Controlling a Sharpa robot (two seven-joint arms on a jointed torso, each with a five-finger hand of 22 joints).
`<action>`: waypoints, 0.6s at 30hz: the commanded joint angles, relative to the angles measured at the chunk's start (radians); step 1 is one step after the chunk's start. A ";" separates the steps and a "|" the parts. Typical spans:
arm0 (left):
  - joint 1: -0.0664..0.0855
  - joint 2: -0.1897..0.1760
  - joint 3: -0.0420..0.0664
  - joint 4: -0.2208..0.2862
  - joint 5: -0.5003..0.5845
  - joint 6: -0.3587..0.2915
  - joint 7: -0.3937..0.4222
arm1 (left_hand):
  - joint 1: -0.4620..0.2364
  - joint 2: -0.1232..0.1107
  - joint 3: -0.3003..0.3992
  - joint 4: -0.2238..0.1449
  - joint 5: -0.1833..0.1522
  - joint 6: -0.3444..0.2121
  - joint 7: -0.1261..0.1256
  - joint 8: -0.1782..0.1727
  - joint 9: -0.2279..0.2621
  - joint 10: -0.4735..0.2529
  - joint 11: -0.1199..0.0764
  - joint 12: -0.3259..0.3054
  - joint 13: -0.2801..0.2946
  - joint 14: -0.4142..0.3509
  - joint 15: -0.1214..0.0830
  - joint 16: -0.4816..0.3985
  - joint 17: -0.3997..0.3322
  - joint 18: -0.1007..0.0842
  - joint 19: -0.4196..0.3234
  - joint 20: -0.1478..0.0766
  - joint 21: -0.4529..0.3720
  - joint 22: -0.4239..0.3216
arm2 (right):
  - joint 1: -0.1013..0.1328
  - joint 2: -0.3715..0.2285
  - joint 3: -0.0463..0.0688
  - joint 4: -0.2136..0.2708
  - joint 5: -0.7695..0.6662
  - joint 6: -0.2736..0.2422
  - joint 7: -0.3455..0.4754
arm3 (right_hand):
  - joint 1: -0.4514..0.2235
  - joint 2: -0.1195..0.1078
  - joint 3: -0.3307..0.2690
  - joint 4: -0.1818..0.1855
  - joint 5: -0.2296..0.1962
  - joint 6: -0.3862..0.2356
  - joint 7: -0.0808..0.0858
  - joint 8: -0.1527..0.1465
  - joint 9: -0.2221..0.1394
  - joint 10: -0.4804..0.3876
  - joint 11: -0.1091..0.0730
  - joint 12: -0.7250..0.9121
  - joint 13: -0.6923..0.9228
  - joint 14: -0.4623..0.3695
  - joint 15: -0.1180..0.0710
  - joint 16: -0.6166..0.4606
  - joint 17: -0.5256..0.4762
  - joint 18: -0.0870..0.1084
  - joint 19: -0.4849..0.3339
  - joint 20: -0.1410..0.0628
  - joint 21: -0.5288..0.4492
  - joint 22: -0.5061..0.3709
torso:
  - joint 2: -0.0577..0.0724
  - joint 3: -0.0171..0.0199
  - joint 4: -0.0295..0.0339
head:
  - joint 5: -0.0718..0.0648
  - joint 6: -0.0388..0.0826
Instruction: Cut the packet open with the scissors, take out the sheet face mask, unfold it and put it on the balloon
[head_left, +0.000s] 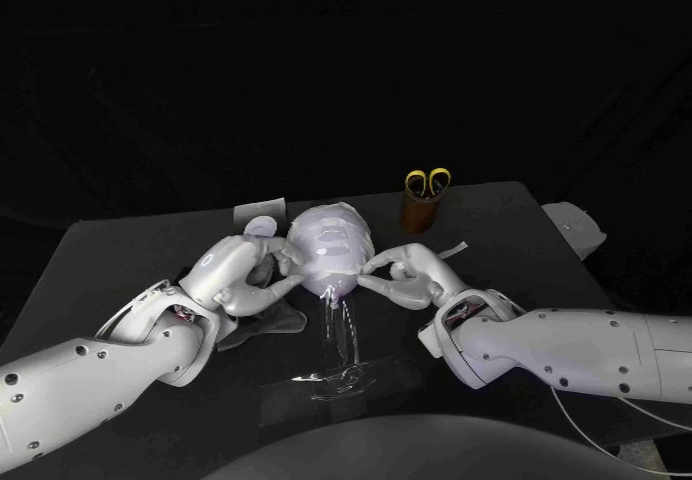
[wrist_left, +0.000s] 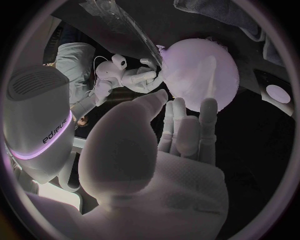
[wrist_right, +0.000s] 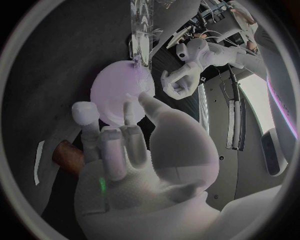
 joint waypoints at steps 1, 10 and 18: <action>0.001 0.000 0.001 0.006 0.038 0.023 0.013 | -0.002 0.005 -0.005 -0.001 -0.002 -0.007 0.003 -0.004 -0.001 -0.001 0.006 -0.003 -0.001 -0.007 0.000 -0.003 -0.001 0.014 -0.007 -0.003 -0.006 -0.001 | -0.001 0.004 0.000 -0.004 -0.048 -0.039 -0.079 | -0.014 0.002 -0.008 0.007 0.005 0.014 -0.003 -0.004 -0.002 0.064 -0.001 -0.004 0.209 0.085 0.003 -0.002 0.214 0.020 -0.006 -0.001 -0.006 0.000 | -0.001 -0.0003 0.0006 | 0.000 -0.001; 0.001 -0.004 0.001 0.009 0.049 0.026 0.012 | 0.000 0.007 -0.006 -0.001 -0.002 -0.007 0.003 -0.004 -0.001 0.000 0.006 -0.008 -0.005 -0.008 0.000 -0.005 -0.002 0.014 -0.007 -0.002 -0.008 -0.002 | -0.001 0.011 0.000 -0.015 -0.061 -0.041 -0.139 | -0.009 0.006 -0.018 0.020 0.005 0.043 -0.015 0.003 -0.001 0.072 -0.011 0.008 0.218 0.092 -0.005 0.005 0.230 0.017 0.009 -0.006 0.009 0.013 | -0.001 0.0000 -0.0001 | -0.001 -0.003; 0.001 -0.004 0.001 0.010 0.056 0.028 0.011 | 0.000 0.008 -0.007 0.000 -0.002 -0.007 0.003 -0.004 -0.001 0.001 0.007 -0.009 -0.006 -0.008 0.000 -0.005 -0.002 0.015 -0.008 -0.002 -0.009 -0.003 | -0.001 0.025 0.000 -0.016 -0.094 -0.044 -0.141 | -0.017 -0.016 -0.043 0.033 0.005 0.040 -0.014 -0.004 -0.005 0.068 -0.011 0.001 0.213 0.090 -0.006 0.003 0.225 0.018 0.006 -0.010 0.001 0.007 | -0.001 0.0003 -0.0001 | -0.002 -0.005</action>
